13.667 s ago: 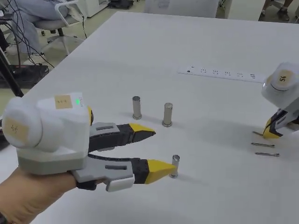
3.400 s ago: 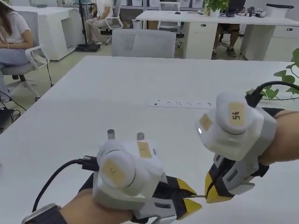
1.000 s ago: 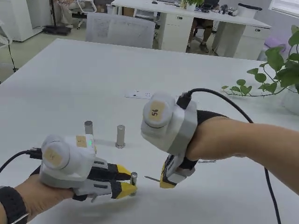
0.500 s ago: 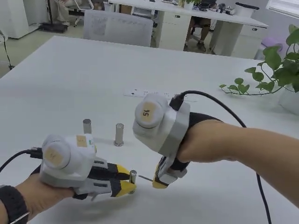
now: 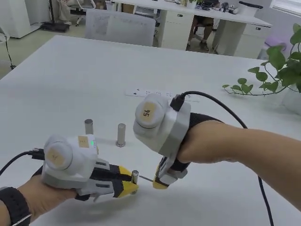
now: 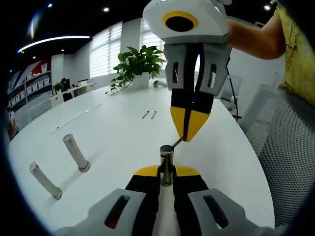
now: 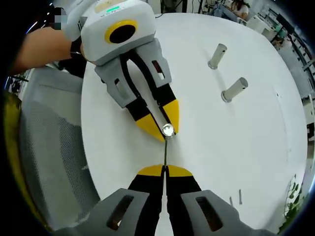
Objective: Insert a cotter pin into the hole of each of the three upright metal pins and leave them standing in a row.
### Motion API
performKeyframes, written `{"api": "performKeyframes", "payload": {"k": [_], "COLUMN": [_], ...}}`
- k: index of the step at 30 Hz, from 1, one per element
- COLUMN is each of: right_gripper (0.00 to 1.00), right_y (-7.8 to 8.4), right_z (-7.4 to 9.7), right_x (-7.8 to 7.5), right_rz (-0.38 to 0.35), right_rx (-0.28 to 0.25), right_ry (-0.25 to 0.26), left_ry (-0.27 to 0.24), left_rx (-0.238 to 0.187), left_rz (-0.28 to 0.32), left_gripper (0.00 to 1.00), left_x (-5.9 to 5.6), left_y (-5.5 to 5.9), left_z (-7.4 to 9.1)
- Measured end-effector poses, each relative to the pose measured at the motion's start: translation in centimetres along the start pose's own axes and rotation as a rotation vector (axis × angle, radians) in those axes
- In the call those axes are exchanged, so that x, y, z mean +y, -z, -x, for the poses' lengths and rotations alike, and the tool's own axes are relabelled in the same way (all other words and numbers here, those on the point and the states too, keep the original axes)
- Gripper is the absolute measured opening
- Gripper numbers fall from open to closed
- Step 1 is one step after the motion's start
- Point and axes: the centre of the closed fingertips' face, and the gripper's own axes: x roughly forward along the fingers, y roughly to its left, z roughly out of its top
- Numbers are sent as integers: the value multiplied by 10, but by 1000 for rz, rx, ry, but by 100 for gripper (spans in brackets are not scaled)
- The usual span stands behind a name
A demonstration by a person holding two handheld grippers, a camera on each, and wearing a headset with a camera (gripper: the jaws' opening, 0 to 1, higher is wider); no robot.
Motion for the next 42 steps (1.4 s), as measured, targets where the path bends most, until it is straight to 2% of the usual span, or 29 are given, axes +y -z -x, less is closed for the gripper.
{"api": "performKeyframes", "payload": {"k": [21, 42], "right_gripper": [1, 1], "right_y": [-4, -12], "right_z": [-1, -1], "right_x": [0, -2], "right_rz": [-5, 6], "right_rx": [10, 21], "right_ry": [7, 33], "left_ry": [-32, -39], "left_rx": [11, -6], "left_rz": [11, 22], "left_gripper": [8, 7], "left_x": [0, 1], "left_y": [0, -1], "left_z": [-1, -2]}}
